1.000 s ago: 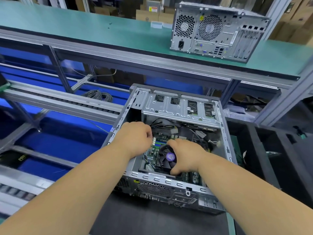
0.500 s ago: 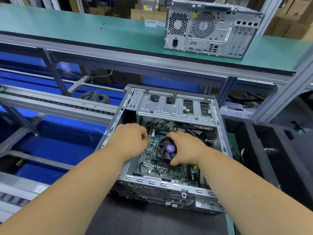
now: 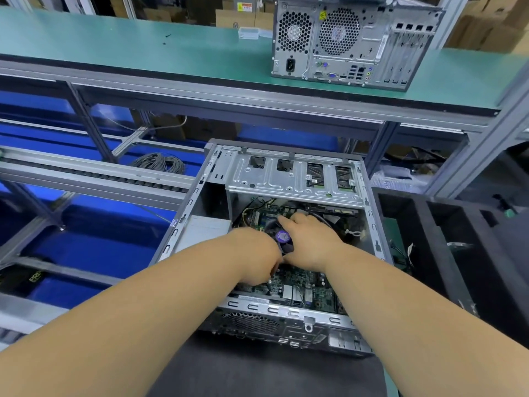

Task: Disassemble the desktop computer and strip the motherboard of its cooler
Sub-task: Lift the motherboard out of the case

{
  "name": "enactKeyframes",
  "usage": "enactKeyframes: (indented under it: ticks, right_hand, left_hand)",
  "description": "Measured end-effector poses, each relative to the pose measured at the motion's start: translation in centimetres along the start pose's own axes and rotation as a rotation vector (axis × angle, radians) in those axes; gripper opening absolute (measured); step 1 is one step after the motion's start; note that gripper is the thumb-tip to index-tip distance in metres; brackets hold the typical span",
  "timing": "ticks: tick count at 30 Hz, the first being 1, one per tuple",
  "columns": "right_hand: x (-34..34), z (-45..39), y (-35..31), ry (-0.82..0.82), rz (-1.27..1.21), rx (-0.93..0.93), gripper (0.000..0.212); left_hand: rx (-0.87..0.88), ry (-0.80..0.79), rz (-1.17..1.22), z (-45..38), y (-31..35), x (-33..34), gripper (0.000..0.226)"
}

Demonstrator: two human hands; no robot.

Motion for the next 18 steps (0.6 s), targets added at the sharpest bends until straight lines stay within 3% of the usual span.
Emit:
enactKeyframes:
  ticks: [4, 7, 9, 11, 12, 16, 18]
  right_hand:
    - [-0.5, 0.1, -0.4, 0.036, 0.017, -0.023, 0.102]
    - [-1.5, 0.7, -0.7, 0.055, -0.012, -0.015, 0.098]
    - [-2.9, 1.2, -1.4, 0.117, -0.081, -0.068, 0.075]
    - [-4.9, 1.7, -2.4, 0.215, -0.158, -0.154, 0.037]
    - [-5.5, 2.0, -2.7, 0.19, -0.185, -0.177, 0.028]
    - [-3.2, 4.3, -4.3, -0.346, -0.118, -0.275, 0.05]
    - [-2.3, 5.5, -4.6, -0.478, -0.052, -0.305, 0.05]
  left_hand:
    - [-0.019, -0.268, -0.102, -0.7, 0.6, 1.8, 0.033]
    - [-0.015, -0.351, -0.101, -0.5, 0.7, 2.6, 0.04]
    - [-0.022, -0.346, -0.073, -0.5, 0.6, 2.5, 0.043]
    - [-0.033, -0.347, -0.034, -0.3, 0.4, 2.6, 0.045]
    - [-0.037, -0.351, -0.021, -0.2, 0.4, 2.7, 0.044]
    - [-0.065, -0.3, 0.047, -0.2, 0.2, 2.7, 0.031]
    - [-0.058, -0.272, 0.086, -0.2, 0.3, 2.4, 0.031]
Point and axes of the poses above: each hand's wrist, its own z-axis away from the middle knuckle, its own x-axis out of the palm, y = z × x, the point moved 7 cm from there along -z, towards the middle knuckle, and after that the axes turned 15 degrees about y, right-handed, at the moved point
